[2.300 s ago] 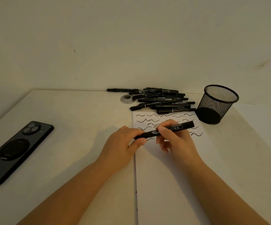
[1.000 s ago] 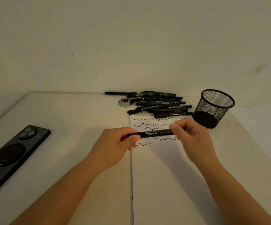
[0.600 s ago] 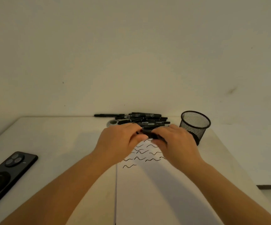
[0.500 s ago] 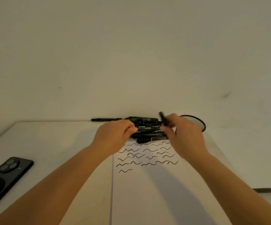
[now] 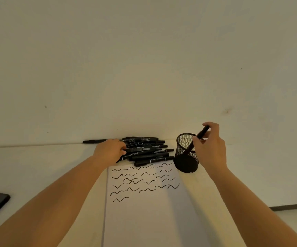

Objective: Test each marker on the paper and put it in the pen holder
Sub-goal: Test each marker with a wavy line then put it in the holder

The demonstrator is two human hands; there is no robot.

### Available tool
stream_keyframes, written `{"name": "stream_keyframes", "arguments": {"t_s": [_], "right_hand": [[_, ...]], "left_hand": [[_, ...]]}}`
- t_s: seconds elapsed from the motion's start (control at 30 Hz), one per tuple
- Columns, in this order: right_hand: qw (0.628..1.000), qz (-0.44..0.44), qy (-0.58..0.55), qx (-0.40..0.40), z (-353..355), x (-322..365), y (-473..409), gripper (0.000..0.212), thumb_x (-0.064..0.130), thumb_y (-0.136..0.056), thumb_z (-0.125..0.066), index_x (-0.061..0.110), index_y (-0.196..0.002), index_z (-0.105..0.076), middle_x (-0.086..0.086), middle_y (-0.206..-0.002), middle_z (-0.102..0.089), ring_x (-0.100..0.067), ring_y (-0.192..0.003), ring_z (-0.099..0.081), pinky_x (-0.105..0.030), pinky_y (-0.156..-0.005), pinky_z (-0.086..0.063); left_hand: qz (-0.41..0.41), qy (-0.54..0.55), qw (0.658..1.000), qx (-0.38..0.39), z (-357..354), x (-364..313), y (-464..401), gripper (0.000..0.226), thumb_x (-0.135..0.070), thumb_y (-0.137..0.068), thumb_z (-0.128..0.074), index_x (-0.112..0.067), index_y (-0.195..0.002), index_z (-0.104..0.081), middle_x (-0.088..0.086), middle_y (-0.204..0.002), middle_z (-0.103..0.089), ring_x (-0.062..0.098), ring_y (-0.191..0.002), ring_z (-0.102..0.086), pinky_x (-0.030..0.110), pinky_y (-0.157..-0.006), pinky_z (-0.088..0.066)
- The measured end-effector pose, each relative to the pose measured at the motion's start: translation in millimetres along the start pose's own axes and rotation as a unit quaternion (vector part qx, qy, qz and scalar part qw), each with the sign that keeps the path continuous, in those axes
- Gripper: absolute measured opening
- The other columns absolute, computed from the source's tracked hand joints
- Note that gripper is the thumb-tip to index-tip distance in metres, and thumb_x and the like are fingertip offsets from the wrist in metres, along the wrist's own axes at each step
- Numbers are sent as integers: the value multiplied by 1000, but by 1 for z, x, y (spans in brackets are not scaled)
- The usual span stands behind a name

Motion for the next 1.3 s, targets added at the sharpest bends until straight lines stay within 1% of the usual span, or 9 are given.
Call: {"name": "stream_keyframes", "arguments": {"t_s": [0.2,0.4,0.5,0.67,0.8,0.9,0.97,1.2,1.3], "right_hand": [[994,57,80,37,-8,1,-1,21,21,-89,-54,24,-106,-43,-1,-80,-57,-28,-68,-60,-41,-60,-52],[992,67,97,52,-9,-1,1,7,19,-91,-52,18,-97,-48,0,-75,-58,-23,-70,-56,-28,-53,-37],[990,65,105,68,-7,0,1,8,16,-90,-53,15,-98,-52,-4,-88,-62,-21,-79,-55,-27,-61,-39],[978,171,112,-38,2,22,22,19,8,-83,-59,11,-101,-57,-2,-103,-58,-21,-98,-48,-25,-77,-35],[992,39,-107,62,-12,36,59,10,20,-86,-56,28,-81,-59,11,-73,-63,0,-65,-55,-12,-59,-41],[950,-47,-220,215,-34,46,92,7,26,-88,-55,25,-88,-62,5,-65,-65,-1,-52,-54,-14,-49,-42],[924,-76,-268,263,-46,52,111,13,30,-90,-53,20,-89,-62,3,-61,-65,-4,-48,-52,-16,-46,-42],[924,-159,-251,240,-57,51,145,31,35,-90,-53,8,-75,-62,1,-44,-58,-7,-35,-46,-16,-36,-37],[918,-189,-257,237,-62,50,153,33,31,-90,-53,12,-65,-62,3,-39,-54,-7,-38,-45,-19,-42,-37]], "left_hand": [[15,27,1000,8,-4,-2,-6,24,-32,-92,-48,-26,-113,-59,1,-111,-63,20,-99,-58,33,-78,-47],[23,53,998,7,-5,0,-4,26,-28,-93,-48,-22,-116,-60,4,-113,-62,22,-101,-57,33,-81,-45],[28,70,997,-28,0,1,3,27,-25,-95,-45,-17,-117,-59,8,-111,-60,23,-98,-57,33,-79,-44],[34,160,980,-109,24,-6,35,27,-26,-95,-44,-17,-116,-58,5,-110,-61,22,-98,-56,35,-83,-45],[36,337,931,-136,34,-30,82,18,-23,-92,-50,-22,-106,-62,-5,-89,-68,18,-85,-63,34,-79,-51],[6,376,918,-123,30,-48,117,13,-25,-91,-51,-33,-98,-59,-14,-74,-65,-1,-68,-60,13,-59,-45],[-15,372,921,-114,25,-57,136,13,-27,-91,-50,-36,-94,-59,-16,-70,-63,-4,-68,-58,11,-59,-43],[-80,138,974,-163,21,-69,179,24,-37,-91,-50,-19,-98,-64,-4,-77,-66,19,-64,-60,32,-56,-47],[-58,209,968,-123,19,-73,188,22,-38,-93,-43,-26,-82,-58,-5,-70,-64,18,-64,-60,35,-62,-48]]}}
Point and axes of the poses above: each hand's wrist, its own y-axis away from the middle knuckle, its own z-axis out of the back of the hand, x = y × z, the point moved 3 cm from there along -y, towards the middle knuckle
